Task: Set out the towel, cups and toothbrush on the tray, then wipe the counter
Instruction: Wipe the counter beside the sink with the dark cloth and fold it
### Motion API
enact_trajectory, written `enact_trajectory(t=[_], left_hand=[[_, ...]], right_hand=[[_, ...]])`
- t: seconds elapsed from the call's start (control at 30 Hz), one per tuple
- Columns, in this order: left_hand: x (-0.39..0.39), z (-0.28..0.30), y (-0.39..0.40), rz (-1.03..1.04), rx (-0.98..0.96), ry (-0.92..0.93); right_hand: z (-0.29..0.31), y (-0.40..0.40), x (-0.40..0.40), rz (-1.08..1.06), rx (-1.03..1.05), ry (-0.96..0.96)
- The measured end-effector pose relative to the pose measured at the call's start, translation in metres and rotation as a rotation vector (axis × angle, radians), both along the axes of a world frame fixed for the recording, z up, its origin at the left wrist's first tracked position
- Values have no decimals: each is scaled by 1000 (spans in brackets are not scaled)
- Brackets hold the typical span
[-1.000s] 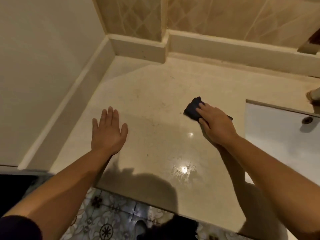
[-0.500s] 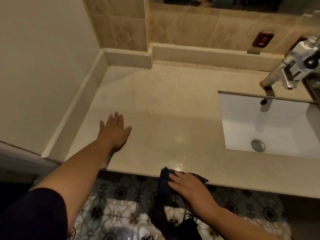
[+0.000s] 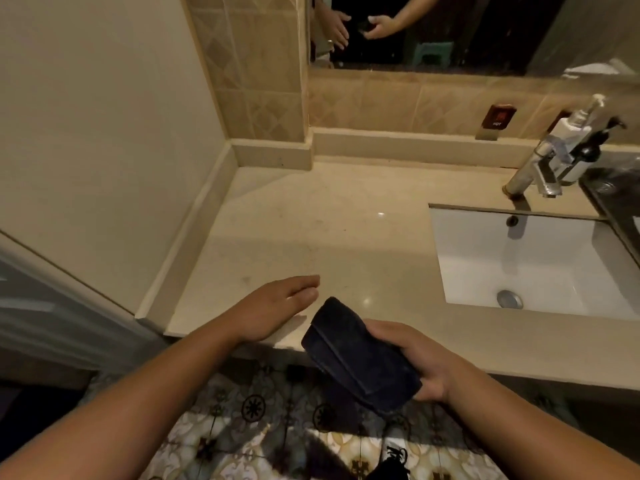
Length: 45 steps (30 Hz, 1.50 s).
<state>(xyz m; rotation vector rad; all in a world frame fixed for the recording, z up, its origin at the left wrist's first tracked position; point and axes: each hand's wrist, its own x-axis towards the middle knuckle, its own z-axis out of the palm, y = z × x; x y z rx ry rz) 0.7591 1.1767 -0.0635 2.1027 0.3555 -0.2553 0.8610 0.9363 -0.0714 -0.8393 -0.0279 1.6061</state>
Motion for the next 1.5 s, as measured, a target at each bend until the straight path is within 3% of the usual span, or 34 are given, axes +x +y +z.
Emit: enact_trajectory(t=[0.13,0.3,0.47,0.57,0.7,0.9,1.27,1.4,1.5], left_hand=[[3,64,-12,-135,-108,42],[16,115,-26,-289,48,22],[28,133,-39,-304,261,-117],[37,135,-44,-292,309,-174],[52,129,-38,-341,360,-143],[78,96,-35,-471,633,-171],[117,44,-13,-350,497,-79],[146,26,-1,-243,553,-97],[173,10,5,-149,698,-168]], right_hand=[[44,1,13,173,85,-327],[96,-1,33,316,-6,-851],[126,-14,53,433,-110,-1591],[127,-22,56,477,-141,-1784],[118,-28,77,482,-127,-1867],[93,-19,117,531,-203,-1868],[51,-4,172,504,-282,-1751],[41,19,198,427,-330,-1827],[26,40,216,357,-382,-1959]])
